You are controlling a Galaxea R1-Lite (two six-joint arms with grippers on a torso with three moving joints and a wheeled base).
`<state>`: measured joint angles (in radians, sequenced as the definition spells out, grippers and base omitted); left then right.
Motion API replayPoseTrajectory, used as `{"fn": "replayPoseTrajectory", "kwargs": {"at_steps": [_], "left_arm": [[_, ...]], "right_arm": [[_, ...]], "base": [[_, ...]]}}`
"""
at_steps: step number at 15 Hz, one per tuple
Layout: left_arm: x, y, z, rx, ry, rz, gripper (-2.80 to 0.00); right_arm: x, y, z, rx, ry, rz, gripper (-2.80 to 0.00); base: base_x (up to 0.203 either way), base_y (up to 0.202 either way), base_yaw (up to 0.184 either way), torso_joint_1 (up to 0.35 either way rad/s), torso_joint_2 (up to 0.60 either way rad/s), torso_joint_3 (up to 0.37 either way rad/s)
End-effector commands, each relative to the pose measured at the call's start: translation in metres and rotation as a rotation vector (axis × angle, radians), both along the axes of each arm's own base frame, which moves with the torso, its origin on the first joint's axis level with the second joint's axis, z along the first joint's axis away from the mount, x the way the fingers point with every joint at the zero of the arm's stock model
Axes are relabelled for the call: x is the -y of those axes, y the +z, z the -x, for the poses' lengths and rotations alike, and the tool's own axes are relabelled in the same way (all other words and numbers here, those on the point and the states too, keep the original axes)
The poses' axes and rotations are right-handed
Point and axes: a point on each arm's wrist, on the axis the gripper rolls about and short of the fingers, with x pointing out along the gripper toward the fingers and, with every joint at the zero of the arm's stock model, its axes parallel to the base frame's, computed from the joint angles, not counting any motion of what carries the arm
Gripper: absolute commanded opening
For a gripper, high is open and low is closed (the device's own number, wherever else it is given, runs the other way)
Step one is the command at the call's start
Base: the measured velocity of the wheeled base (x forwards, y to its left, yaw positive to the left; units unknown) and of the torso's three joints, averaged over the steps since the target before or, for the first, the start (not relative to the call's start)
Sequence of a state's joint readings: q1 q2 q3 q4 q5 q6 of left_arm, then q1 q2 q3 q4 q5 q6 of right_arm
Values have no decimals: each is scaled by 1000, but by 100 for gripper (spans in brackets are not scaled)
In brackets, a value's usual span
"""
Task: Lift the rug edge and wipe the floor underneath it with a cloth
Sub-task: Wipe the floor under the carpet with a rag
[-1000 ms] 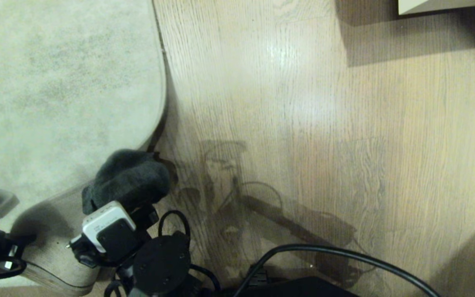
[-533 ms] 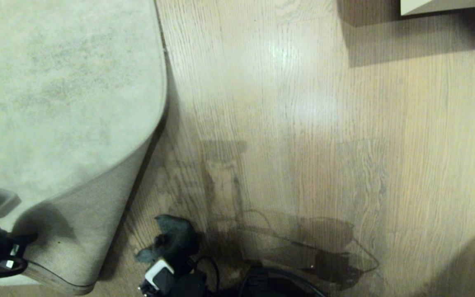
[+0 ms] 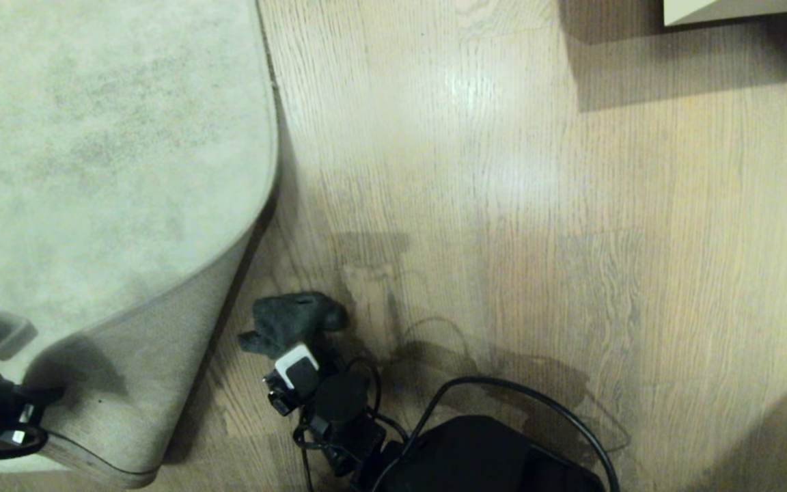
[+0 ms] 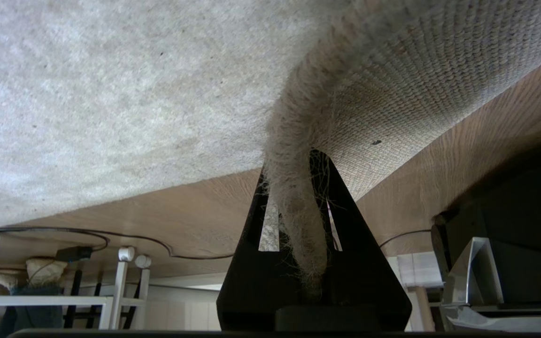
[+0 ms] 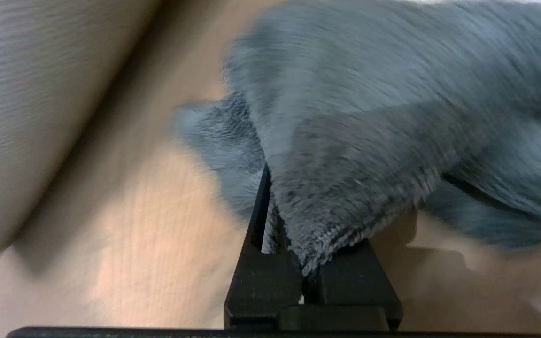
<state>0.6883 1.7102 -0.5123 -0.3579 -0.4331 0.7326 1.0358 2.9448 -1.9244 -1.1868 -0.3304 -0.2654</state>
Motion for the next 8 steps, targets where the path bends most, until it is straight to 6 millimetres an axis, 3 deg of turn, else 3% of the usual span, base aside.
{"fn": "replayPoseTrajectory", "kwargs": {"at_steps": [1,4,8], "left_arm": [[-1,0,0,2,-2,-2,-280],[0,-2,1,-4,-3,2,-280],[1,-2,2,-6,-3,3,-280]], "right_arm": [[11,3,-19,10,-42,-14,-280],[23,7,-37,18,-83,-26,-280],[45,34,-66,66,-156,-49,-280]], "base": [[0,0,0,0,0,0],[0,0,0,0,0,0],[0,0,0,0,0,0]]}}
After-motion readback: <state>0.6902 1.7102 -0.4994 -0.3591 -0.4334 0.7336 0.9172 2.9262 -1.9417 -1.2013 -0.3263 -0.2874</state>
